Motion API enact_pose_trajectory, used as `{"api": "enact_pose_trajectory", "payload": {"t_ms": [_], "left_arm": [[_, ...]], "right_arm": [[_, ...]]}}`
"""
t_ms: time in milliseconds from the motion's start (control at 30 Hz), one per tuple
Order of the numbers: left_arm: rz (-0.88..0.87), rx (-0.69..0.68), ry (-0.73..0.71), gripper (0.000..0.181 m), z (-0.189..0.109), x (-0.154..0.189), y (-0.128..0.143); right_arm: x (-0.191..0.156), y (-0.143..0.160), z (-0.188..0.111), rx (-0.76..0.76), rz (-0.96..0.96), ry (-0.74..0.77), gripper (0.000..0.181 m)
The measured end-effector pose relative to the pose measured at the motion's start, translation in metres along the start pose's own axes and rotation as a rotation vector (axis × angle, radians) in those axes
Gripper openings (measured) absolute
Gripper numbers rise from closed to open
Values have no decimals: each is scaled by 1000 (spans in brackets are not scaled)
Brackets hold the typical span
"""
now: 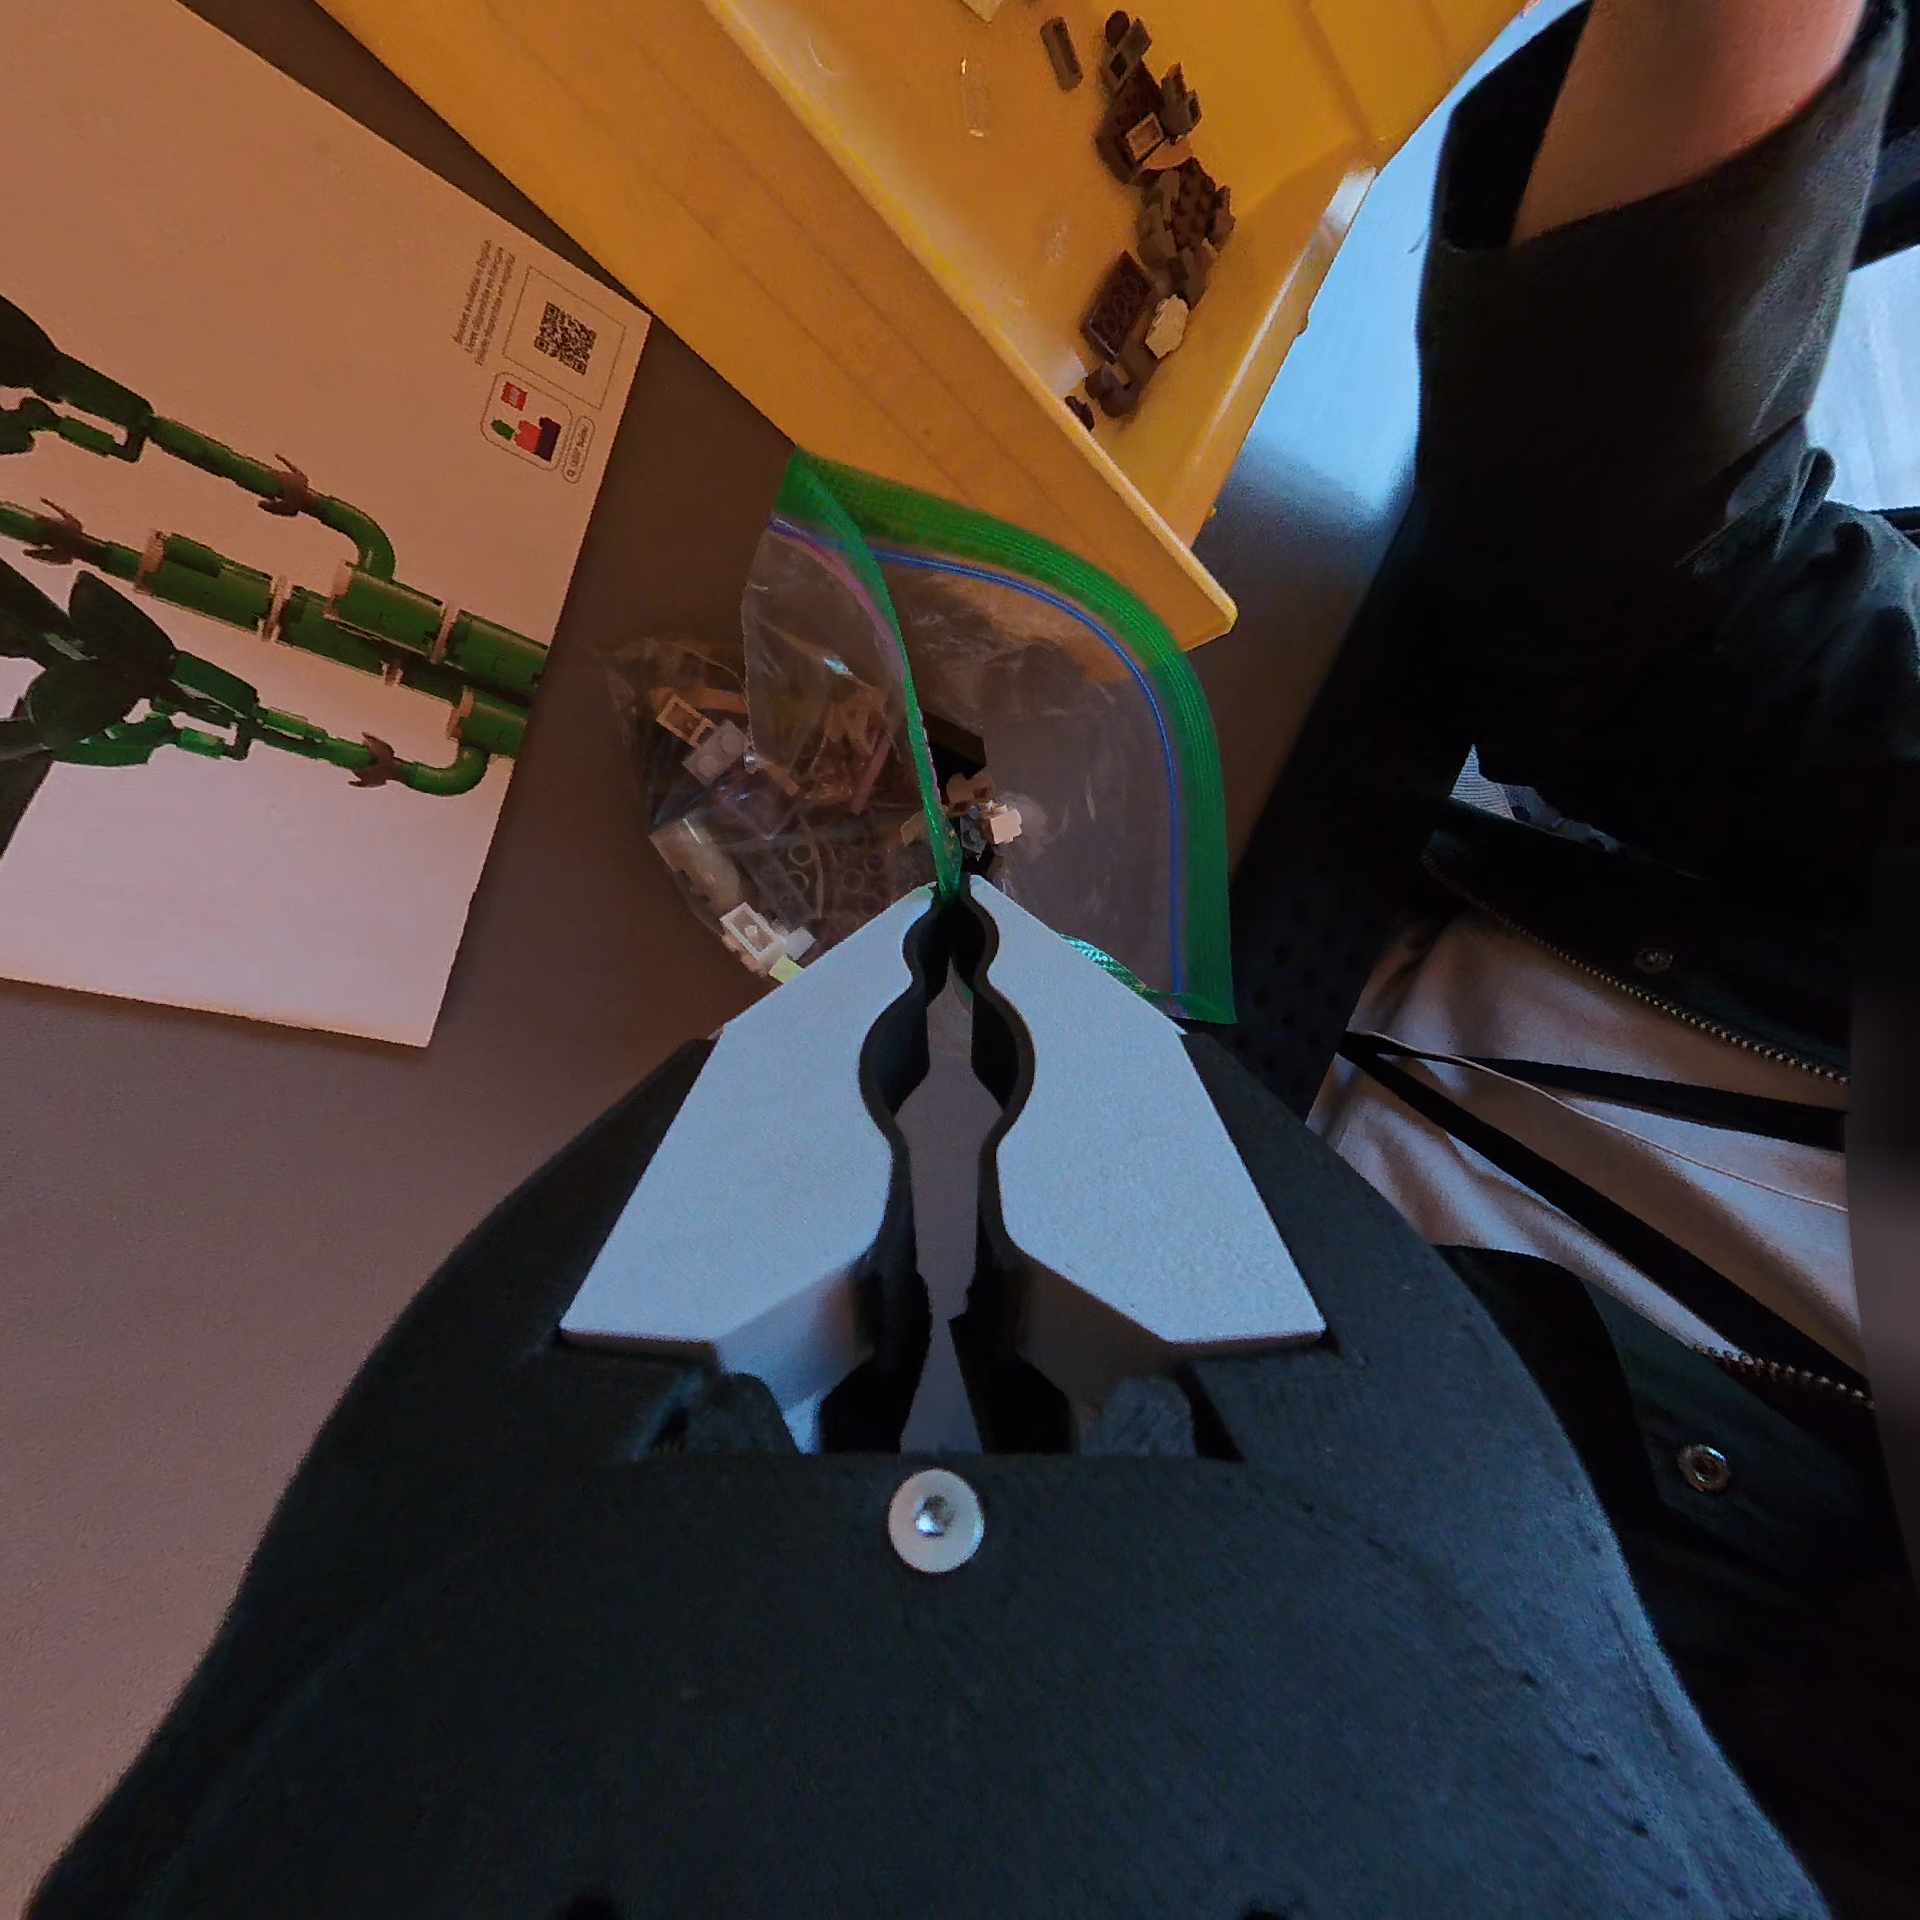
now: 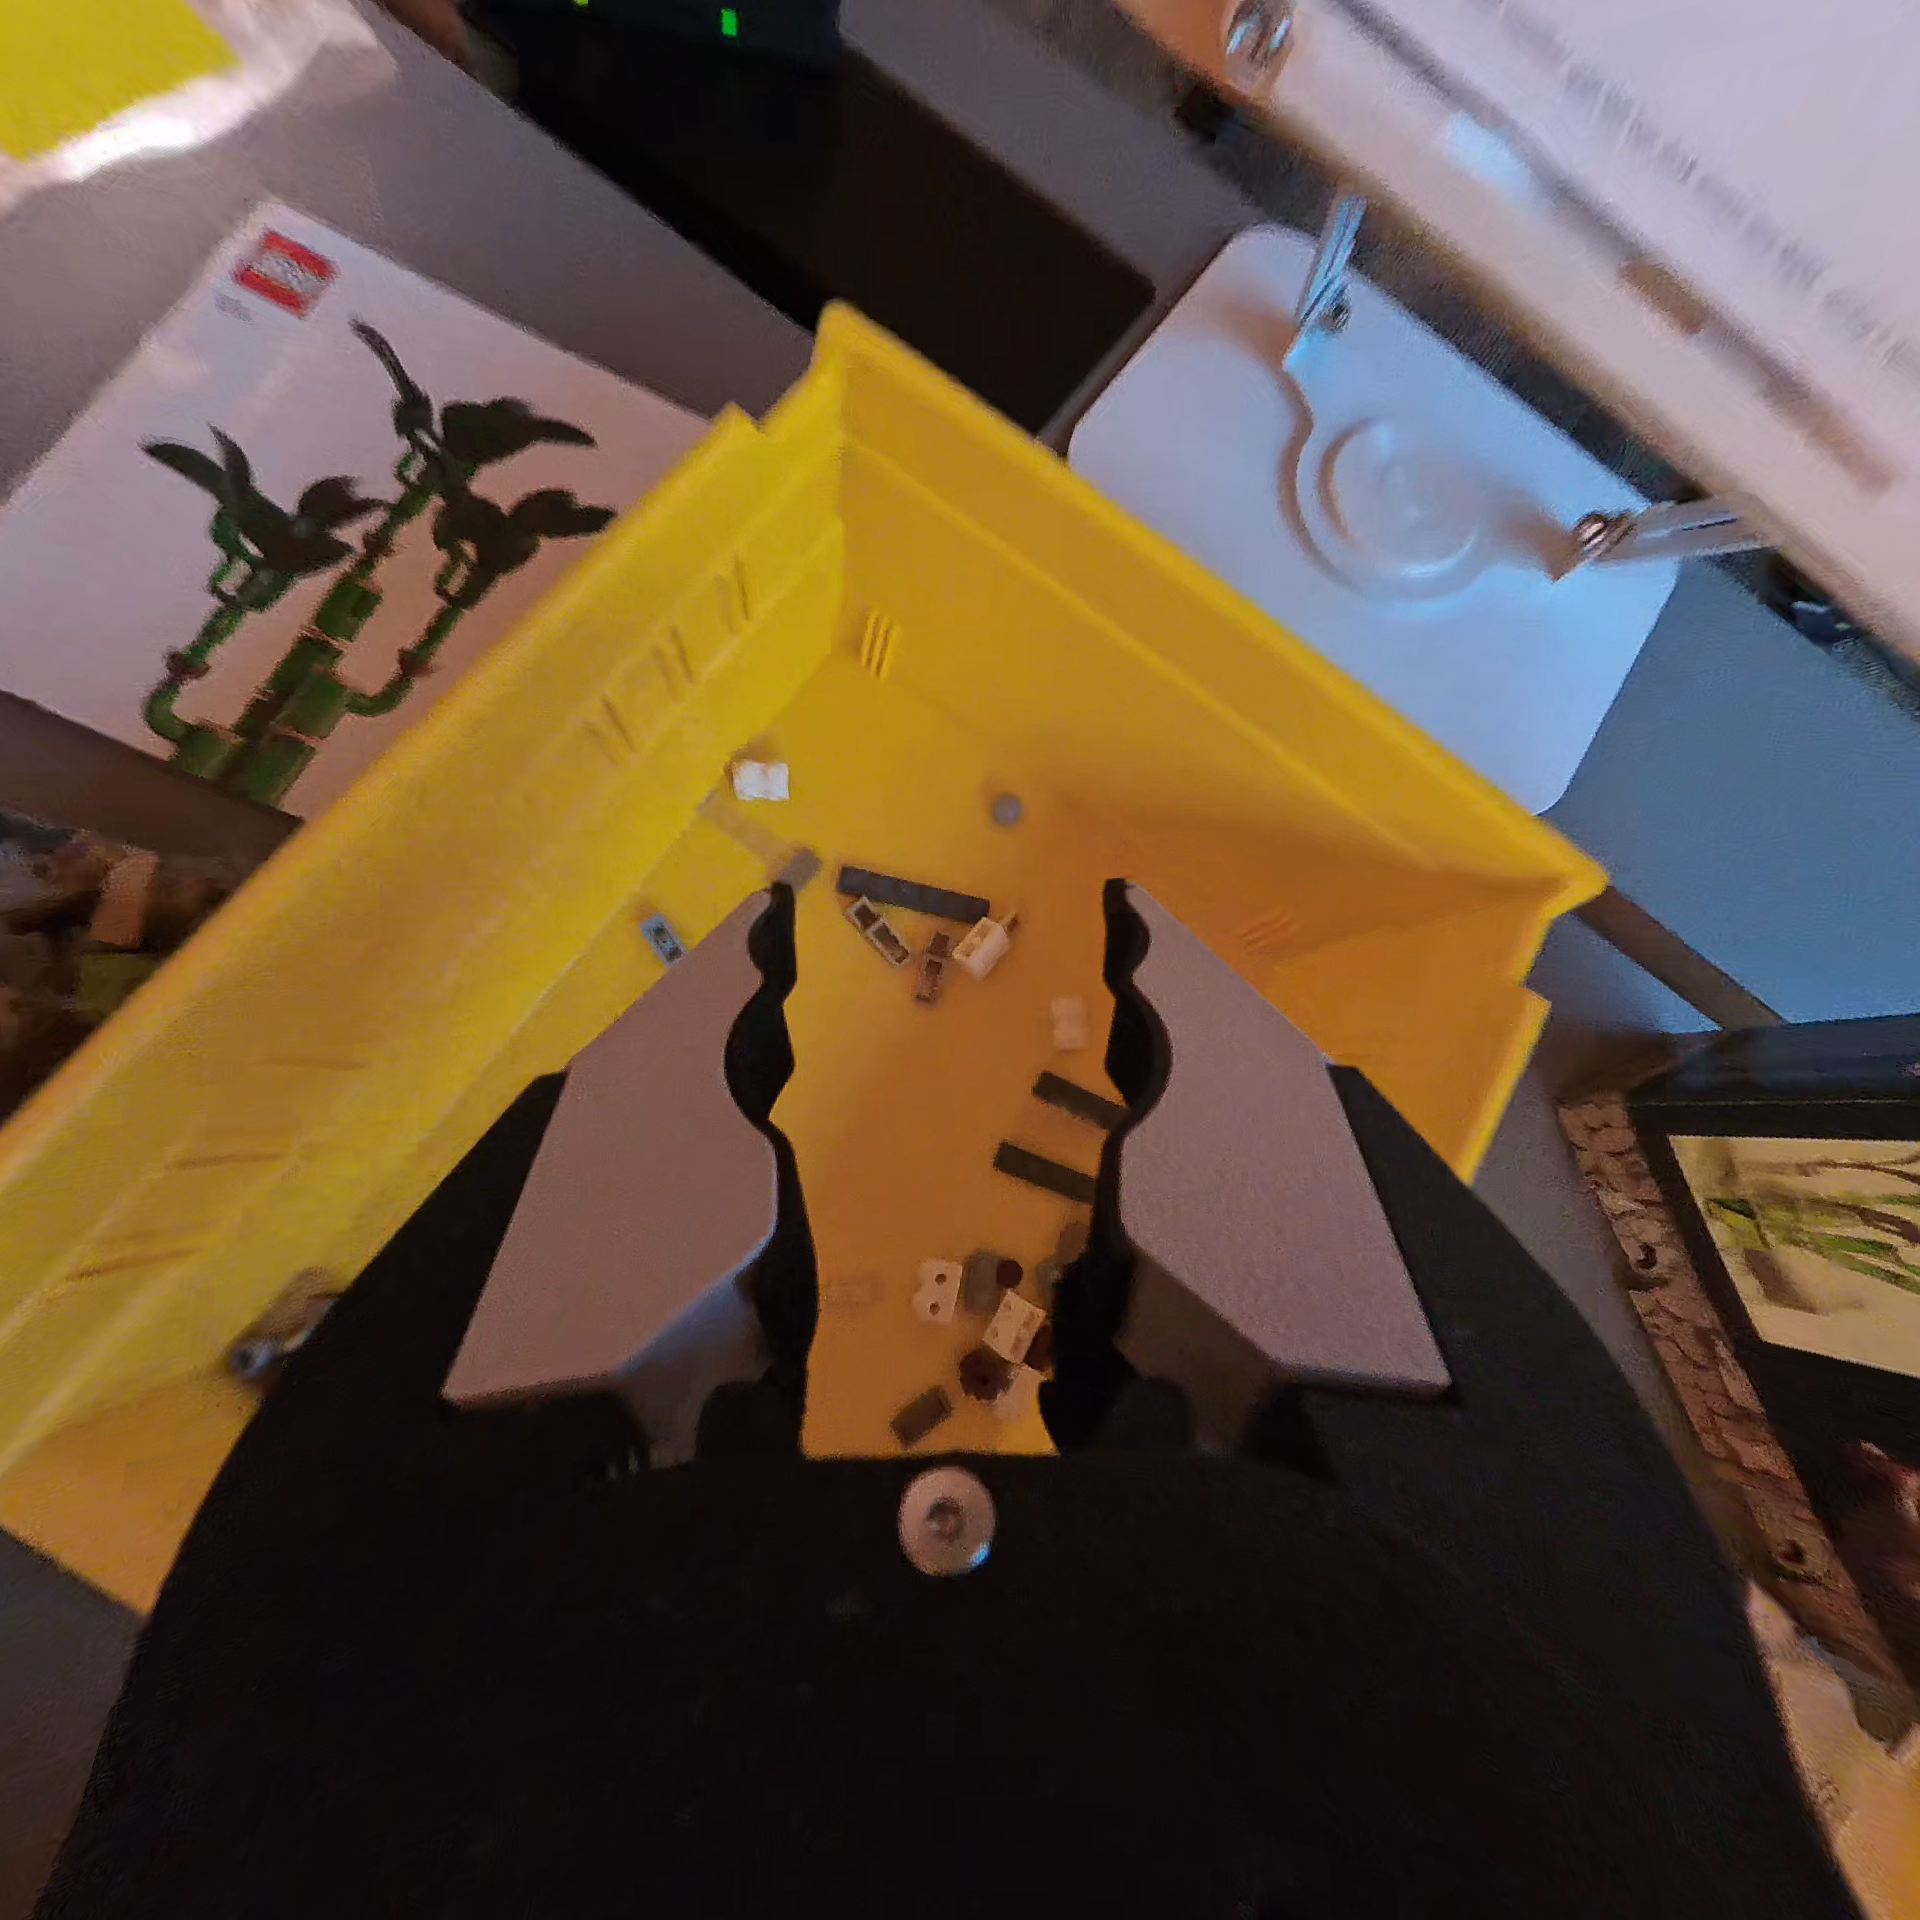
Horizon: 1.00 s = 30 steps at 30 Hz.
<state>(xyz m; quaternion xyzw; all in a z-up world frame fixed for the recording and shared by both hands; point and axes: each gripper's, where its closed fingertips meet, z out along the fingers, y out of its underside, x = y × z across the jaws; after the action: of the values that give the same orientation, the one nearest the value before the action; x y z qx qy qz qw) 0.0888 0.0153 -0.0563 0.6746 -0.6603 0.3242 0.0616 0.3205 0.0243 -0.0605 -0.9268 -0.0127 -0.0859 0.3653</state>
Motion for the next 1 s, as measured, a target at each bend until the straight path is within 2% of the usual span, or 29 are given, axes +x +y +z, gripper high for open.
{"api": "enact_pose_trajectory", "payload": {"t_ms": [100, 233, 500, 533, 633, 733, 867, 1000], "left_arm": [[-3, -2, 1, 0, 1, -1, 0], [-1, -4, 1, 0, 1, 0, 0], [3, -4, -2, 0, 1, 1, 1], [4, -4, -2, 0, 1, 1, 1], [3, -2, -2, 0, 0, 1, 0], [2, -3, -1, 0, 1, 1, 1], [3, -4, -1, 0, 1, 1, 1], [0, -3, 0, 0, 1, 0, 1]], "right_arm": [[-1, 25, 27, -119, -63, 21, 58], [-6, 43, 54, -184, -2, 11, 59], [-1, 65, 75, -255, 89, 1, 63], [-1, 63, 75, -246, 99, -8, 61], [-13, 64, 77, -249, 99, -83, 33], [-16, 62, 78, -230, 90, -114, 17], [-21, 62, 75, -237, 46, -148, 7], [-29, 57, 68, -227, 7, -201, 6]]}}
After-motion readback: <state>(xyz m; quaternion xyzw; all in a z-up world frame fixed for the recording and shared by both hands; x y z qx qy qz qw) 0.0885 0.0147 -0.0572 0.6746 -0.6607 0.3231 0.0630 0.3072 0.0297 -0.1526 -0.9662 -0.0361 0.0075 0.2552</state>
